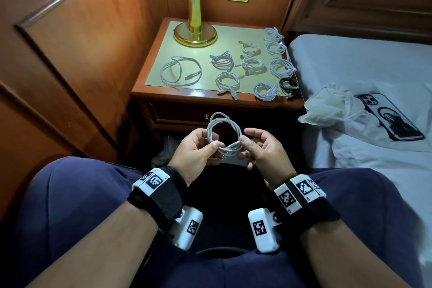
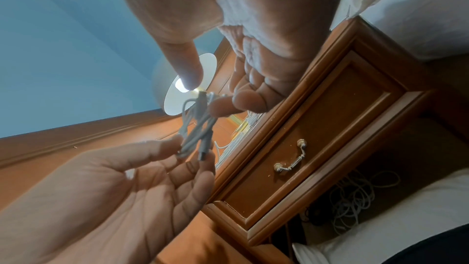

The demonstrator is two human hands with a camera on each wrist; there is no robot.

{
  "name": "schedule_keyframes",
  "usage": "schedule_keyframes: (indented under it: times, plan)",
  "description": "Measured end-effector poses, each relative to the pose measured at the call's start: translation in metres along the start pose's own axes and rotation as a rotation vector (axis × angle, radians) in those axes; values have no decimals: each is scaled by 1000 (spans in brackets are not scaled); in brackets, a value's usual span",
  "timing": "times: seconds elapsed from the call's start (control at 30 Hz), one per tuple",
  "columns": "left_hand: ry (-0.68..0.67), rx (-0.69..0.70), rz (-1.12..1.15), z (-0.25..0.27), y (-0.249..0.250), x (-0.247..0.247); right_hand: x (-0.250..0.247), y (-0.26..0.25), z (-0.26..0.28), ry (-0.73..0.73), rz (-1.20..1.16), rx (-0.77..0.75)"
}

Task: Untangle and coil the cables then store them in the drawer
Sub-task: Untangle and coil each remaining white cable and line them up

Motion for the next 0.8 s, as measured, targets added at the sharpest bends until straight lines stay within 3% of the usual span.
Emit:
schedule_keyframes:
  times: [0.8]
  plan:
    - [25, -52, -69, -3, -2, -1, -3, 5, -2, -42, 106, -18]
Point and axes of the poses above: each hand's wrist, its own z-axis away from the middle knuckle, its own x-axis out of the palm, y = z × x, the point moved 1 cm from there along -z, towards the middle knuckle, and after that the axes turned 12 degrees about -x, right-handed, at the moved point
